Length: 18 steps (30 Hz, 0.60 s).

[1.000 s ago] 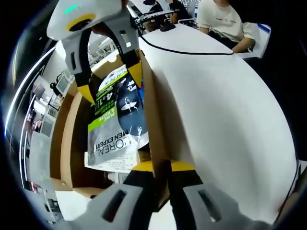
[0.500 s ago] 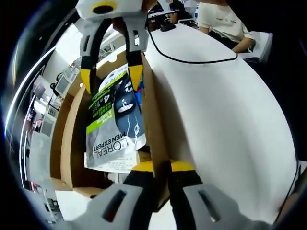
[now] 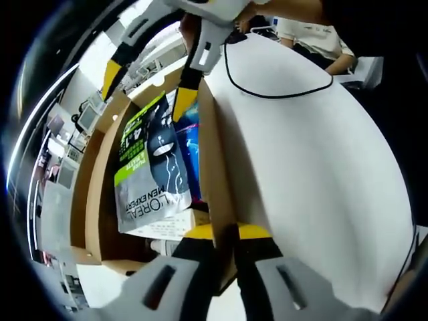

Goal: Operate the shoe box by opening the lid, removing the specified soft item, and placing it in the target area until the item is outside and the box remains undamaged.

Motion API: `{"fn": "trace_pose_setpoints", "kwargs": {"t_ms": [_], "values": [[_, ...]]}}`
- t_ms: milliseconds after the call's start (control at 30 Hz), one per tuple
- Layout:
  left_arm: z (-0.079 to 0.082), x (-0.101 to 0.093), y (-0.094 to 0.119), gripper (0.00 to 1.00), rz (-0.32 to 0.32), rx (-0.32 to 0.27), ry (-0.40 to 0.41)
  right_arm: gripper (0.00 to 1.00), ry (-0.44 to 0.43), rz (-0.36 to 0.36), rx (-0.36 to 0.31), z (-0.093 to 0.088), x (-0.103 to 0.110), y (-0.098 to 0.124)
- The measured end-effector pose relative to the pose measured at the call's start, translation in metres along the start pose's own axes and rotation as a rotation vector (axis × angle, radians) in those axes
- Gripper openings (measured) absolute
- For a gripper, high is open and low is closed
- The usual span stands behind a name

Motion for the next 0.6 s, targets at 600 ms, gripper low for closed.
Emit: {"fn": "trace_pose_setpoints", "kwargs": {"t_ms": [600], "values": [[-0.001, 0.002, 0.001, 0.08, -0.003, -0.001, 0.004, 0.58, 0.23, -0.14, 0.038, 0.02, -0.028, -0.013]]}}
Point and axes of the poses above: the point that each gripper's makers call its tool centre point, and the gripper's own axes: y roughly backward along the fingers, x roughly to its left, z roughly out of its top, the point moved 5 cm from there along y, roughly backward along the fingers, and after that the axes turned 12 degrees about -x, right-handed, at the moved point
